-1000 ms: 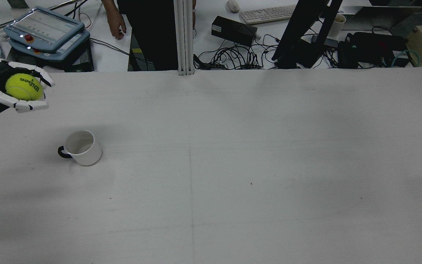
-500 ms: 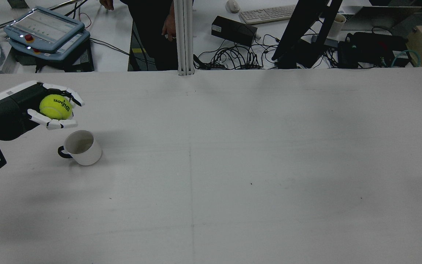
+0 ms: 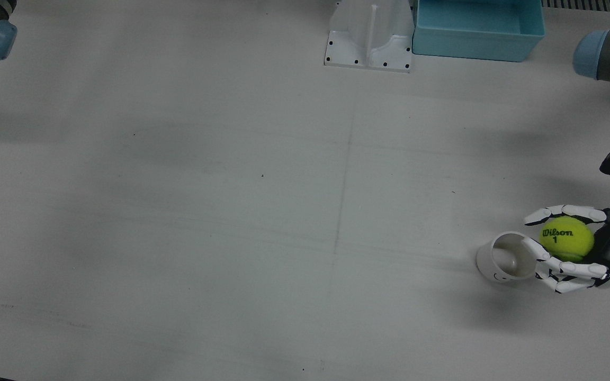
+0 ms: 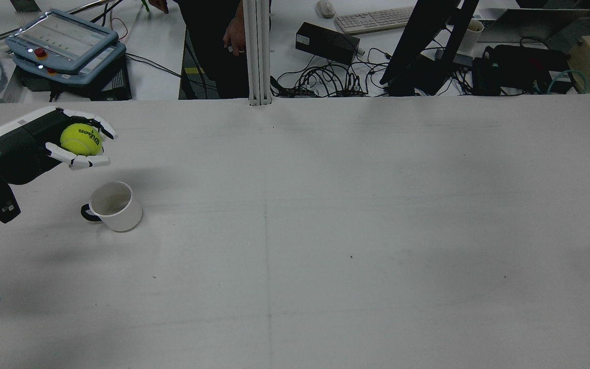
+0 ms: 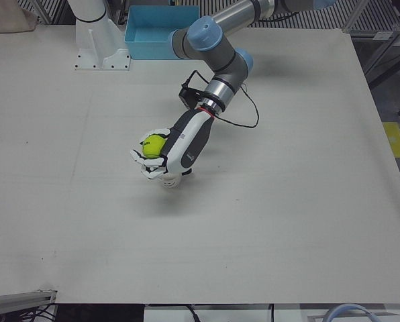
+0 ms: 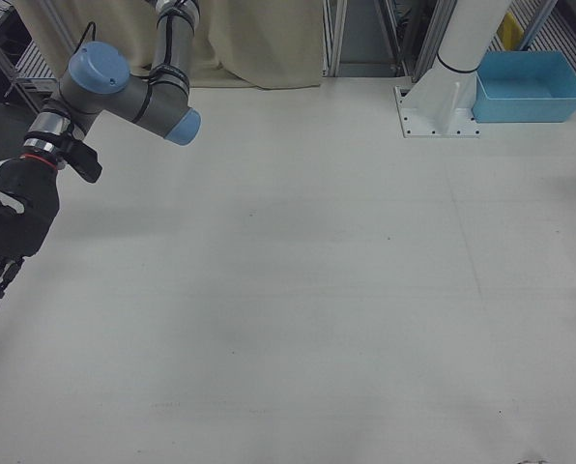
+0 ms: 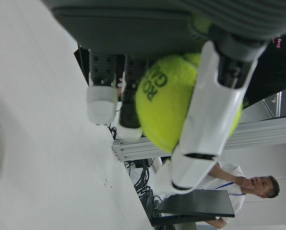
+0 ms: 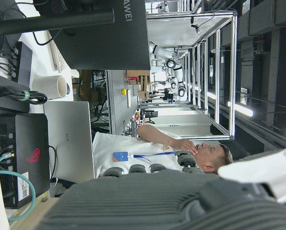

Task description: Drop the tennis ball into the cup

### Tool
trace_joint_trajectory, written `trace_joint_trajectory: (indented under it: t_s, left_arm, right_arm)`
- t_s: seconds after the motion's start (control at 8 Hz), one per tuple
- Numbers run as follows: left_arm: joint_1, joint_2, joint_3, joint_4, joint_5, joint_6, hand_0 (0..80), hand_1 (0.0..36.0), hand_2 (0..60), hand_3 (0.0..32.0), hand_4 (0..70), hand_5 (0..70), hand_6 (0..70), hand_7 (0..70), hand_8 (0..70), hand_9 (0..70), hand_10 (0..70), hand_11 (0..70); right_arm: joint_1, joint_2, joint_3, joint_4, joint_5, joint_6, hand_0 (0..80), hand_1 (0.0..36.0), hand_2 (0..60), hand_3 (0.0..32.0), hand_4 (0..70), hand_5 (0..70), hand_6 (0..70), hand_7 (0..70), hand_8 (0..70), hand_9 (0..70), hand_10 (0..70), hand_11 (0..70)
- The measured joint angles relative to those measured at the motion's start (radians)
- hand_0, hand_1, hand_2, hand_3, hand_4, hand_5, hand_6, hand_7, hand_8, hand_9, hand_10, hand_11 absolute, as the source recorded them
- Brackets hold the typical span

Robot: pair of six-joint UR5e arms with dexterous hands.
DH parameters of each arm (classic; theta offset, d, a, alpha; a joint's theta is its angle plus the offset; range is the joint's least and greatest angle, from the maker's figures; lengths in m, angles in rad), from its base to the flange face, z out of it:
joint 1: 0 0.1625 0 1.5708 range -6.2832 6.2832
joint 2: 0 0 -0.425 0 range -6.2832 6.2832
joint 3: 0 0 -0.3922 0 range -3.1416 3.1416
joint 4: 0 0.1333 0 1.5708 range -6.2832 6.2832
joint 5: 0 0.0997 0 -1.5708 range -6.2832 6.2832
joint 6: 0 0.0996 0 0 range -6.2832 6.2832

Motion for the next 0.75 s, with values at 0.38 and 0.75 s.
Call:
trace_joint_trajectory:
  t_s: [0.38,0.75]
  left_arm:
    - [-0.003,0.010,0.002,-0.032,-0.003,-0.002,58.6,34.1,48.5,0.0,26.3,11.0,11.7,29.6,20.5,32.9,19.5,30.6]
    - [-0.001,0.011,0.000,-0.070,0.000,-0.002,52.1,29.8,41.0,0.0,1.3,7.2,2.0,0.0,1.3,3.7,0.8,3.7]
  right_arm:
    - [0.000,0.000,0.001,0.000,0.000,0.000,0.0,0.0,0.0,0.0,0.0,0.0,0.0,0.0,0.0,0.0,0.0,0.0]
    - [0.000,0.000,0.002,0.000,0.000,0.000,0.0,0.0,0.0,0.0,0.0,0.0,0.0,0.0,0.0,0.0,0.0,0.0]
